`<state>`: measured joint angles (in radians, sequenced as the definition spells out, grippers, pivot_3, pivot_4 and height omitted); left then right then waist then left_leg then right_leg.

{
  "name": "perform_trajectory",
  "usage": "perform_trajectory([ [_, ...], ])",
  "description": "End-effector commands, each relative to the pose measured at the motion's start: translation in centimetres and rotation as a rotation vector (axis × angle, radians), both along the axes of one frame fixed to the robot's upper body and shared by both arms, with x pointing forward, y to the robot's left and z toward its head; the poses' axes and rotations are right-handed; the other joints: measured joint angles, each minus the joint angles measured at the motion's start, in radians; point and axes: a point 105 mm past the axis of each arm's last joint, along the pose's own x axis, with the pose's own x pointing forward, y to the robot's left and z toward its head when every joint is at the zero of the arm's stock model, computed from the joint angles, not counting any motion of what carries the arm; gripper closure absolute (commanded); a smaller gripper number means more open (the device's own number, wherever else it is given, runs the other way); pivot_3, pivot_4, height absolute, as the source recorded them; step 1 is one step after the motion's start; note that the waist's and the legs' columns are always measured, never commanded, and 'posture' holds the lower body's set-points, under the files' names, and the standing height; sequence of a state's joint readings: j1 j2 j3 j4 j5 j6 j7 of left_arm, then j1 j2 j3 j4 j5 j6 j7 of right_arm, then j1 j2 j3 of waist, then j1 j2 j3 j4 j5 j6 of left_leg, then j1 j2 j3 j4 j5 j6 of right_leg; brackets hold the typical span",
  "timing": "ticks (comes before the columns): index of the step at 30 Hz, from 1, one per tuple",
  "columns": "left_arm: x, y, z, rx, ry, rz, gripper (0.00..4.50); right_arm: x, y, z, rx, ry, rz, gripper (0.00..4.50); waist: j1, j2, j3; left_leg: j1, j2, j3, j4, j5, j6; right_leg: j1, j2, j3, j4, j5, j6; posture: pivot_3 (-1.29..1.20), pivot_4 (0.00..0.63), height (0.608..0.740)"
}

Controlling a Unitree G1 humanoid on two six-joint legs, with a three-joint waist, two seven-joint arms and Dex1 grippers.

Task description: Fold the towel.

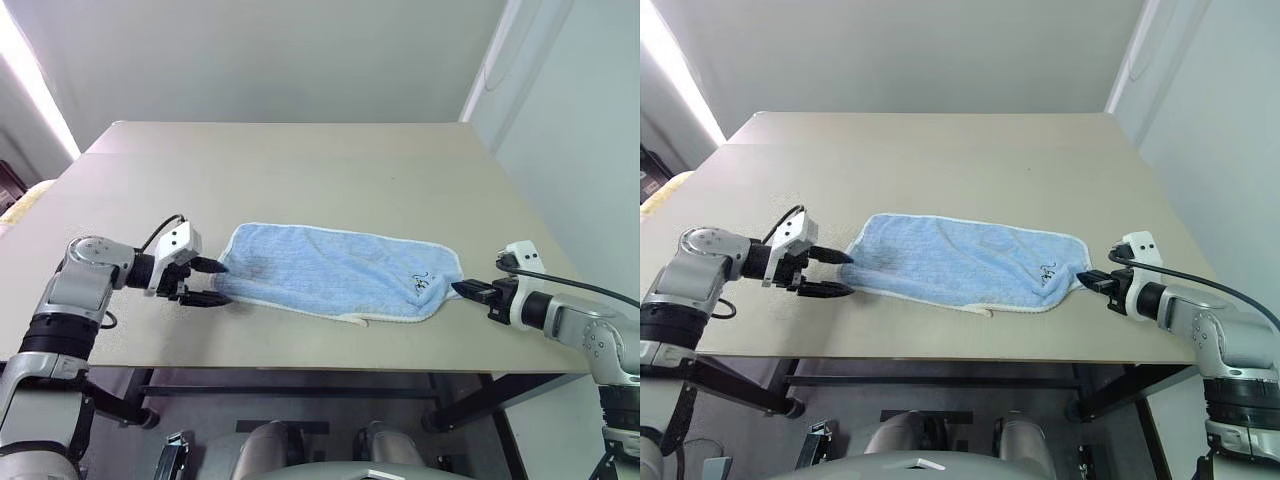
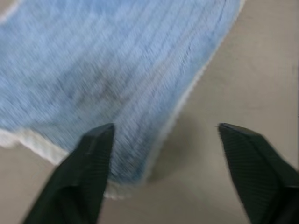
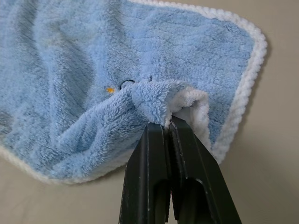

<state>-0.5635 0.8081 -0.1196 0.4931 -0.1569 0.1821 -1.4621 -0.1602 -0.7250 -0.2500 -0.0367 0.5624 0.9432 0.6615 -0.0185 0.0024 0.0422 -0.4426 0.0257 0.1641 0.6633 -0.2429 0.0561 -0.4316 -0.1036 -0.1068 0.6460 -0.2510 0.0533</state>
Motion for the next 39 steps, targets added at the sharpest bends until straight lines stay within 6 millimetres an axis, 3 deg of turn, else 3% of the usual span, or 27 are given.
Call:
perform_trajectory([
  [1,0.1,0.4,-0.4,0.058,-0.004,-0.045,0.58,0.3,-0.3,1.1,-0.020,-0.057,-0.009,4.50,0.000,0.000,0.000,0.000,0.000,0.000,0.000,0.000,0.000,0.000,0.000,0.000,0.000,0.000,0.000,0.00,0.000,0.735],
  [3,0.0,0.5,-0.6,0.067,0.011,-0.064,0.58,0.3,-0.3,1.2,-0.018,-0.062,-0.013,4.50,-0.001,0.000,0.000,0.000,0.000,0.000,0.001,0.000,0.000,0.000,0.000,0.000,0.000,0.000,0.000,0.00,0.000,0.735],
  [8,0.2,0.8,1.3,0.031,0.001,-0.082,0.58,0.0,-0.2,1.0,-0.021,-0.062,-0.020,4.50,0.003,0.000,0.000,0.000,0.000,-0.001,0.002,0.000,0.000,0.001,0.000,-0.001,0.000,0.000,0.000,0.00,0.000,0.735],
  [15,-0.3,0.8,0.7,0.053,0.024,-0.111,0.58,-0.1,-0.4,0.5,-0.028,-0.058,-0.037,4.50,0.002,0.000,0.000,0.000,0.000,-0.001,0.002,0.000,0.001,0.002,0.001,-0.002,0.001,0.000,0.000,0.00,0.000,0.735],
  [20,-1.0,0.0,1.9,-0.035,0.066,-0.124,0.58,-0.5,-0.5,0.4,-0.031,-0.056,-0.041,4.50,0.002,0.000,0.000,0.000,0.001,-0.001,0.003,0.000,0.001,0.002,0.001,-0.002,0.001,0.000,0.000,0.00,0.000,0.735],
  [24,-1.9,0.5,-0.3,0.071,0.108,-0.173,0.58,-0.4,-0.7,0.3,-0.038,-0.051,-0.052,4.50,0.002,0.000,0.000,0.001,0.001,-0.001,0.003,0.000,0.001,0.003,0.001,-0.002,0.001,0.000,0.000,0.00,0.000,0.735],
  [28,-1.9,0.2,-1.2,0.080,0.120,-0.197,0.58,-0.4,-0.7,0.2,-0.042,-0.050,-0.055,4.50,0.003,0.000,0.000,0.002,0.001,-0.002,0.003,0.000,0.001,0.004,0.001,-0.002,0.001,0.000,0.000,0.00,0.000,0.735],
  [33,-0.3,-0.3,-2.3,0.098,0.069,-0.161,0.58,-0.2,-0.8,0.1,-0.054,-0.051,-0.063,4.50,0.006,0.000,0.000,0.001,0.001,-0.002,0.004,0.000,0.001,0.003,0.001,-0.003,0.001,0.000,0.000,0.00,0.000,0.735],
  [39,1.2,-1.7,-2.1,0.030,0.077,-0.103,0.58,0.1,-0.7,0.0,-0.056,-0.055,-0.070,4.50,0.004,0.000,0.000,0.001,0.001,-0.002,0.004,0.000,0.002,0.004,0.001,-0.003,0.001,0.000,0.001,0.00,0.000,0.735],
])
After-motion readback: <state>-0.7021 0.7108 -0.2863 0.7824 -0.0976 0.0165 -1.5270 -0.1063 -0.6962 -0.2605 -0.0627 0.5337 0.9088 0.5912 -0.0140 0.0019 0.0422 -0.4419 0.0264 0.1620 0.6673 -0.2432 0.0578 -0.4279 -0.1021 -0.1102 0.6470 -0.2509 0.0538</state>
